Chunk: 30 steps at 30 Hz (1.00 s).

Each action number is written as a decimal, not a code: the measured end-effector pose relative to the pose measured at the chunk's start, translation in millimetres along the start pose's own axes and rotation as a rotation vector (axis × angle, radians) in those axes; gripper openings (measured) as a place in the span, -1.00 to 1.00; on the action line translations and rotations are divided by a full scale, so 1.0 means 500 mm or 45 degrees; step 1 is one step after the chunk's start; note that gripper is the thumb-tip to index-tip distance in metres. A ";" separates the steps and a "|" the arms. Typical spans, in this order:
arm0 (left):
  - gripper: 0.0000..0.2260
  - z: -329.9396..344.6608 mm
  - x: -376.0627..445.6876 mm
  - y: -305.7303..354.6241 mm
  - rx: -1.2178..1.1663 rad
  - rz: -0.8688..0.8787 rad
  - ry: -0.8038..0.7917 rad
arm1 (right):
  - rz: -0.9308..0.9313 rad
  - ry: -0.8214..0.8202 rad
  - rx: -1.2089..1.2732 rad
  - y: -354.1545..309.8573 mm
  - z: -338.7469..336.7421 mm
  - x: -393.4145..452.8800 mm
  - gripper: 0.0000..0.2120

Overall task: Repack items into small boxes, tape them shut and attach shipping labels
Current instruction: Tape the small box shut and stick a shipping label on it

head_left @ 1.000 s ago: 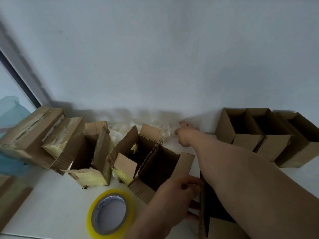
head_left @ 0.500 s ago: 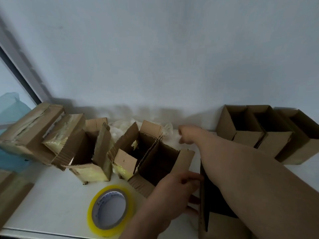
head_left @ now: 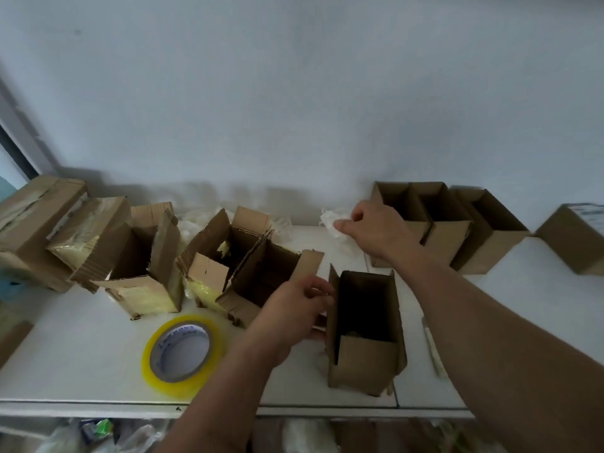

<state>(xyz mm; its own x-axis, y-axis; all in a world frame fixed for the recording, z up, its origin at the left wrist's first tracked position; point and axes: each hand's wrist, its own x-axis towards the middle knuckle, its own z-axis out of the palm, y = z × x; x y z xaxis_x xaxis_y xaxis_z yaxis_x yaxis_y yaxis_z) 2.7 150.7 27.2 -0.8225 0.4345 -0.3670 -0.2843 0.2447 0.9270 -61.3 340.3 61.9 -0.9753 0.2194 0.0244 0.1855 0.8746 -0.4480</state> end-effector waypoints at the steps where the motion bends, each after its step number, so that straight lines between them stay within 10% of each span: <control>1: -0.87 0.001 -0.001 0.000 0.010 0.003 0.017 | 0.017 0.015 0.016 -0.002 -0.007 -0.025 -0.69; 30: -0.90 0.019 0.014 -0.020 0.041 0.064 0.087 | 0.184 -0.786 -0.290 -0.010 0.027 -0.162 -0.72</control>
<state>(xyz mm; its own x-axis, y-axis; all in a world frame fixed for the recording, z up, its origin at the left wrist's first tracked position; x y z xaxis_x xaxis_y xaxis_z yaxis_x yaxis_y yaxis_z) 4.3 159.6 14.5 -0.8672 0.3872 -0.3130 -0.2267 0.2526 0.9406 15.4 312.1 50.1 -0.8156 0.1124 -0.5675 0.2736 0.9393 -0.2071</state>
